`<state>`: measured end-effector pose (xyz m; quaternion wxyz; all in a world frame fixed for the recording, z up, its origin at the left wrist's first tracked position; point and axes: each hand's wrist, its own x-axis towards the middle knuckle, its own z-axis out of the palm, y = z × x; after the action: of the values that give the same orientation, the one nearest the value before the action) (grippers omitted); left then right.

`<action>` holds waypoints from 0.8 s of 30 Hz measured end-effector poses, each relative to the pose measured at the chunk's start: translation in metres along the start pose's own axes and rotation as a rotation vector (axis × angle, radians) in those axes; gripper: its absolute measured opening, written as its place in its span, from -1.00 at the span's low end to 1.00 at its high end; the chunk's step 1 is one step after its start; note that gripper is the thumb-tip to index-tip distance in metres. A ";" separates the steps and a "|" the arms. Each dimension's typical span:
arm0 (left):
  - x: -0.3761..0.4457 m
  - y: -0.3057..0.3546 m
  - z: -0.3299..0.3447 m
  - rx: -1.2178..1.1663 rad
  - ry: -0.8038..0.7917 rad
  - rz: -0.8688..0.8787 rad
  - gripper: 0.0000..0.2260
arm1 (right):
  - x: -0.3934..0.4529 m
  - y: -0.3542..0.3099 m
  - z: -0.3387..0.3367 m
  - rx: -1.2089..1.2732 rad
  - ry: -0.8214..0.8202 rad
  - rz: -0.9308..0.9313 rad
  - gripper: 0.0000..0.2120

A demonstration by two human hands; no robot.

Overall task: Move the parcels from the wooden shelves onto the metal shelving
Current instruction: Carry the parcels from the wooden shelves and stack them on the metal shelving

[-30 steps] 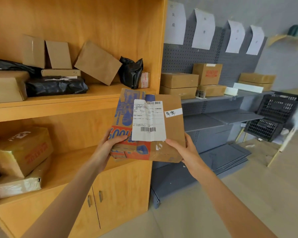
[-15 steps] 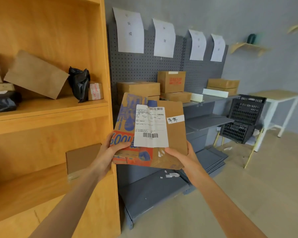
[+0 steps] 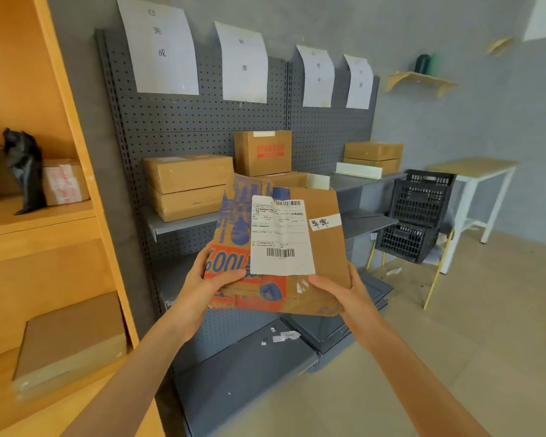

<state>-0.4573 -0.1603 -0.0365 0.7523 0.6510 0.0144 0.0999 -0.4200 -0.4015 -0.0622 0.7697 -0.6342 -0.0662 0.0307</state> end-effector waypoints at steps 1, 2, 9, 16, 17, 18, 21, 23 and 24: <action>0.013 -0.002 0.007 0.003 -0.003 0.002 -0.30 | 0.011 -0.001 -0.006 -0.004 0.003 -0.002 0.05; 0.026 -0.003 0.013 0.007 -0.007 0.004 -0.30 | 0.023 -0.002 -0.012 -0.008 -0.001 -0.006 0.06; 0.137 -0.013 0.058 -0.028 -0.048 0.019 -0.22 | 0.137 -0.013 -0.055 -0.011 0.006 -0.024 0.01; 0.263 0.003 0.106 -0.070 -0.023 0.099 -0.17 | 0.275 -0.060 -0.083 -0.035 -0.017 -0.083 0.00; 0.279 0.005 0.113 -0.071 -0.013 0.115 -0.20 | 0.293 -0.067 -0.088 -0.035 -0.022 -0.093 0.01; 0.292 0.007 0.119 -0.069 -0.003 0.127 -0.22 | 0.309 -0.072 -0.092 -0.035 -0.029 -0.101 0.01; 0.329 0.013 0.136 -0.051 0.015 0.159 -0.26 | 0.355 -0.083 -0.102 -0.019 -0.061 -0.112 0.00; 0.353 0.019 0.145 -0.028 0.044 0.192 -0.30 | 0.384 -0.089 -0.107 0.004 -0.105 -0.124 -0.03; 0.366 0.023 0.149 -0.021 0.062 0.210 -0.30 | 0.400 -0.092 -0.109 0.018 -0.136 -0.132 -0.05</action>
<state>-0.0796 -0.2412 0.0487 0.7436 0.6377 -0.0318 0.1982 -0.0119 -0.4726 0.0332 0.7696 -0.6178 -0.1598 0.0235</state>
